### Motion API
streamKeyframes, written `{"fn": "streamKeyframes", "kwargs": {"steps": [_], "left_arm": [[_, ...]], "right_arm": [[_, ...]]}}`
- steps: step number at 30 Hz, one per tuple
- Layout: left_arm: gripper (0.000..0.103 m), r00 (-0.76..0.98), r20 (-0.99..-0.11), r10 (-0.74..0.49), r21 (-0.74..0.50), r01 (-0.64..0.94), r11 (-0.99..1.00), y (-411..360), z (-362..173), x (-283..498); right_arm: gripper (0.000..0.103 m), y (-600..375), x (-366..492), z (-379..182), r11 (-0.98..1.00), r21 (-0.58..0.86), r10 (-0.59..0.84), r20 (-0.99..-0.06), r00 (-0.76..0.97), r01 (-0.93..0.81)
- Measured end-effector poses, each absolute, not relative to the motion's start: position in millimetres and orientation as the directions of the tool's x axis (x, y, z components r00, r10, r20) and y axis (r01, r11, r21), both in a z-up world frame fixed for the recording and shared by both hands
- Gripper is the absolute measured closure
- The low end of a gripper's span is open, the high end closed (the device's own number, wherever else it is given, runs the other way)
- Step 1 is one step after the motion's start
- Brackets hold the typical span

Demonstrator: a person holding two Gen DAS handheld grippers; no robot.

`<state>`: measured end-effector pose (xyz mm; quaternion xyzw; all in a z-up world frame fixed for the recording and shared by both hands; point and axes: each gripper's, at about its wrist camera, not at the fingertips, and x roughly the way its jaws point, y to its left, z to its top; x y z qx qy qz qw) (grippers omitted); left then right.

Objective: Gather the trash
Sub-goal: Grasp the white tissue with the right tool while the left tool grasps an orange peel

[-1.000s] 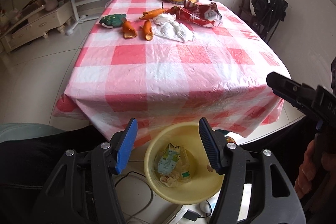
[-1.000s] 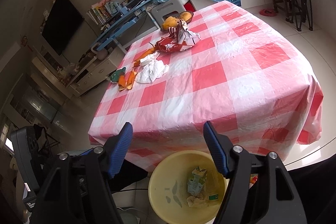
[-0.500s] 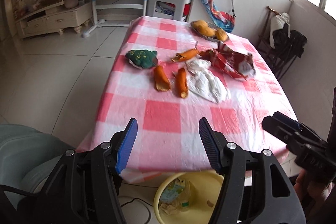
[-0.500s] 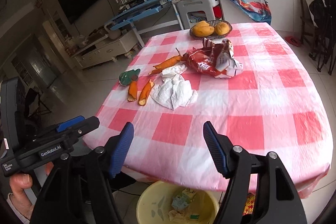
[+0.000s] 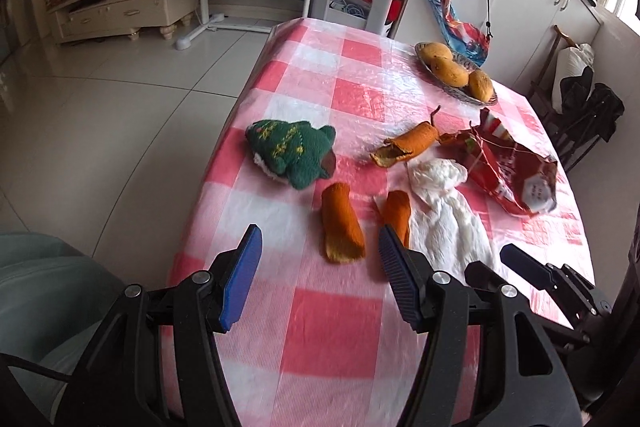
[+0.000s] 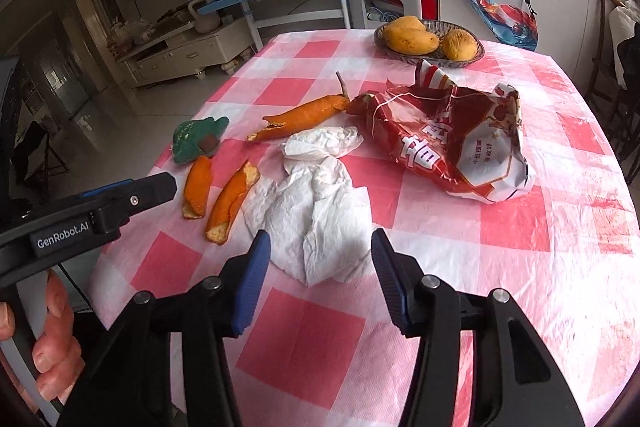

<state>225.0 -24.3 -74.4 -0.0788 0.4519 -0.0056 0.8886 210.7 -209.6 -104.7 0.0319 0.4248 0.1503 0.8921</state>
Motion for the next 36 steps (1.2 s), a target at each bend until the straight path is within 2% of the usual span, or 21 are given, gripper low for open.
{"fn": "streamKeyframes", "kwargs": {"steps": [11, 16, 20, 23, 24, 27, 28, 36], "left_arm": [[0.045, 0.568, -0.822, -0.053, -0.117, -0.076, 0.99, -32, -91, 244], [0.045, 0.566, -0.823, -0.055, -0.117, -0.074, 0.99, -33, -93, 244], [0.045, 0.565, -0.823, -0.056, -0.118, -0.074, 0.99, -34, -94, 244], [0.045, 0.568, -0.821, -0.056, -0.115, -0.068, 0.991, -34, -95, 244], [0.047, 0.569, -0.82, -0.059, -0.114, -0.062, 0.992, -35, -95, 244], [0.076, 0.572, -0.817, -0.069, -0.107, -0.032, 0.994, -39, -96, 243], [0.08, 0.57, -0.818, -0.077, -0.112, -0.026, 0.993, -39, -97, 243], [0.082, 0.601, -0.791, -0.113, -0.165, -0.032, 0.986, -28, -87, 230]], "right_arm": [[0.055, -205, 220, -110, 0.956, 0.171, 0.281, -0.759, 0.588, -0.237], [0.06, -205, 220, -110, 0.957, 0.166, 0.277, -0.758, 0.59, -0.237], [0.067, -208, 219, -110, 0.958, 0.168, 0.276, -0.756, 0.594, -0.232], [0.08, -209, 218, -111, 0.957, 0.172, 0.279, -0.755, 0.593, -0.233], [0.086, -209, 218, -111, 0.956, 0.175, 0.283, -0.754, 0.592, -0.235], [0.089, -210, 215, -111, 0.954, 0.184, 0.292, -0.751, 0.592, -0.237], [0.09, -211, 214, -111, 0.953, 0.187, 0.295, -0.749, 0.593, -0.237], [0.093, -228, 204, -105, 0.953, 0.226, 0.304, -0.725, 0.618, -0.203]]}}
